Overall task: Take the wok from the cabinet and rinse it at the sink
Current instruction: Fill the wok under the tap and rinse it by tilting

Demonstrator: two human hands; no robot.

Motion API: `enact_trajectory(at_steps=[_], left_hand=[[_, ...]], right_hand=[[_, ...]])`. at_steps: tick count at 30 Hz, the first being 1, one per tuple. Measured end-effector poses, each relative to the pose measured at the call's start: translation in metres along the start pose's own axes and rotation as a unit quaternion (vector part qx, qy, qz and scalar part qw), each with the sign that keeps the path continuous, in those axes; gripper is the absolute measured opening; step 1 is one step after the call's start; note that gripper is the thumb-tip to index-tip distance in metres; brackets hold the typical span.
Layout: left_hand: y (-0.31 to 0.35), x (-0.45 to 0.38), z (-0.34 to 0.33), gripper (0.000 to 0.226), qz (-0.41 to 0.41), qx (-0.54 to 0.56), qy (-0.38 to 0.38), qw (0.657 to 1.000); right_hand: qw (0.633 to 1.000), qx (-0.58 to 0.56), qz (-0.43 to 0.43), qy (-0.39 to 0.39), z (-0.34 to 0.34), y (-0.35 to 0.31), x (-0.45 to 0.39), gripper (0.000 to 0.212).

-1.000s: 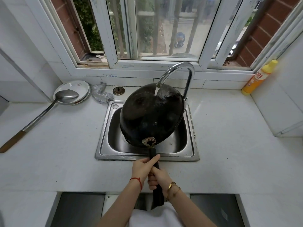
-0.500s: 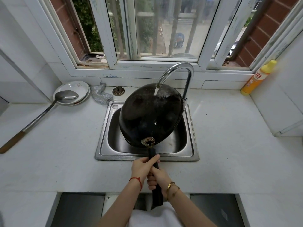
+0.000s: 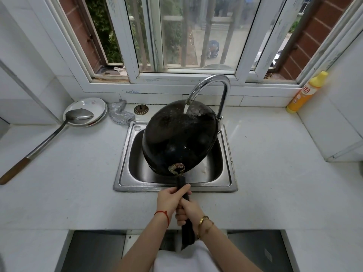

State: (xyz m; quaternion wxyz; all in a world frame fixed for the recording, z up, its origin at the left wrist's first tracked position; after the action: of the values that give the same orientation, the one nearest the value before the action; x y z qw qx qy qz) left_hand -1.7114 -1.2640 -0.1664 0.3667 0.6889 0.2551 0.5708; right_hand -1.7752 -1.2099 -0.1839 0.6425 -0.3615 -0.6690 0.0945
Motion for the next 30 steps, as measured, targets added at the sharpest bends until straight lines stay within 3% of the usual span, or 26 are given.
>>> enact_trajectory(at_steps=[9, 30], left_hand=[[-0.004, 0.000, -0.003, 0.022, 0.022, 0.064, -0.075, 0.995], [0.032, 0.008, 0.005, 0.014, -0.049, 0.068, -0.004, 0.997]], right_hand=[[0.997, -0.042, -0.005, -0.072, 0.006, 0.003, -0.005, 0.053], [0.981, -0.089, 0.016, -0.174, -0.019, -0.022, -0.005, 0.055]])
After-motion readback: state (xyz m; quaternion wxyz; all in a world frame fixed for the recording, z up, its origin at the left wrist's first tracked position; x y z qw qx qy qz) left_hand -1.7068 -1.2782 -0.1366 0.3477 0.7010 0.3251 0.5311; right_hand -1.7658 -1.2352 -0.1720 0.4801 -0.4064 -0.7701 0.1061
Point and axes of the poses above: each hand's wrist, its own x-axis away from the middle knuckle, its own z-axis out of the back of the hand, y = z × x, the point moved 5 cm from there along -x, towards the middle knuckle, and after that the axes turned 7 degrees about x, right-handed, at the moved point
